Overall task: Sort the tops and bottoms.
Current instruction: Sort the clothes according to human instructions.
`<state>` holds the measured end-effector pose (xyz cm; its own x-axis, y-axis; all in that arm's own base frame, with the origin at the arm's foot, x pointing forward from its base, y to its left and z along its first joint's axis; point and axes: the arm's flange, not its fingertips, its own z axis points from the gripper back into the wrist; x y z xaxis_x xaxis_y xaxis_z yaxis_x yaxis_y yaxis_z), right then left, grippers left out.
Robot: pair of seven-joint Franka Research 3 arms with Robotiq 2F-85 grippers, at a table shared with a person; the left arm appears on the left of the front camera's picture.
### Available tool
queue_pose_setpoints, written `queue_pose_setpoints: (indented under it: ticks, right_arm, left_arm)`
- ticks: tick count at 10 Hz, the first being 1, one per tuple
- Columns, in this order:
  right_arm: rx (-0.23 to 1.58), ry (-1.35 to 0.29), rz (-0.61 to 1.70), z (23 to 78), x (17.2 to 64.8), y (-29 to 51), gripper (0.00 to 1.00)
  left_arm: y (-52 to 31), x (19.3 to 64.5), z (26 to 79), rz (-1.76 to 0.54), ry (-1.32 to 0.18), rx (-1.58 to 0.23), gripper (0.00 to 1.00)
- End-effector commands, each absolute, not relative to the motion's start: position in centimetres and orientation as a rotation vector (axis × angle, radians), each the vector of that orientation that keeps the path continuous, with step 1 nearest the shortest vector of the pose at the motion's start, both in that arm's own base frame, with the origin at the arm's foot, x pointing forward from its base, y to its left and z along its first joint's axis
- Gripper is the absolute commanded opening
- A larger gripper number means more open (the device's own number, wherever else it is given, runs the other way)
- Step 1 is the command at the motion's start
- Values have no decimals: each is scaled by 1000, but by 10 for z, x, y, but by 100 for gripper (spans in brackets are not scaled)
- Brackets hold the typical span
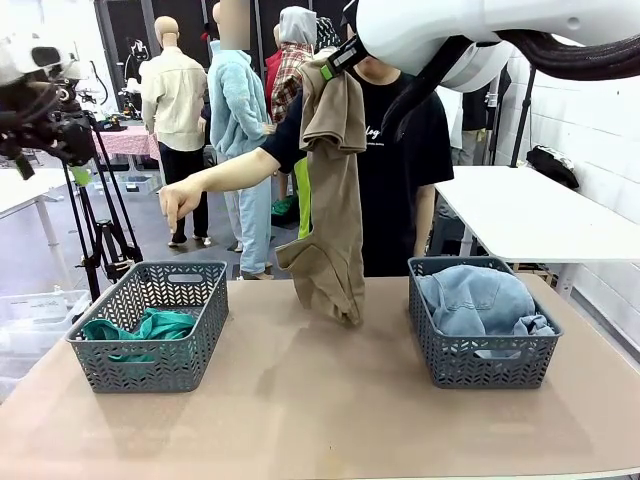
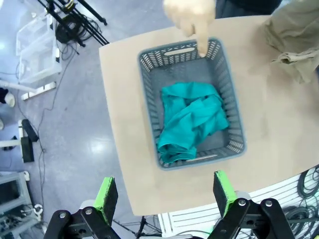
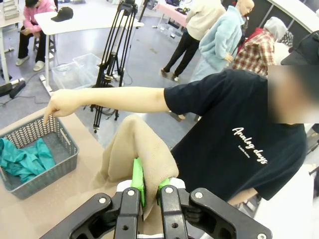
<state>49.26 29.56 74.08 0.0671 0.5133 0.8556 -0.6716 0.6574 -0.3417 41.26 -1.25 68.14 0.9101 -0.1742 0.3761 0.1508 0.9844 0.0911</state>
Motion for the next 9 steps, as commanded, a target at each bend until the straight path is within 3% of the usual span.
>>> queue_pose_setpoints:
  ticks: [1,9]
  right_arm:
    - [154,-1230,901,745,492,296,0]
    - [154,-1230,901,745,492,296,0]
  left_arm:
    - [7,414,692,-230,-391,-27,100]
    - [43,410,695,-147,-415,1,100]
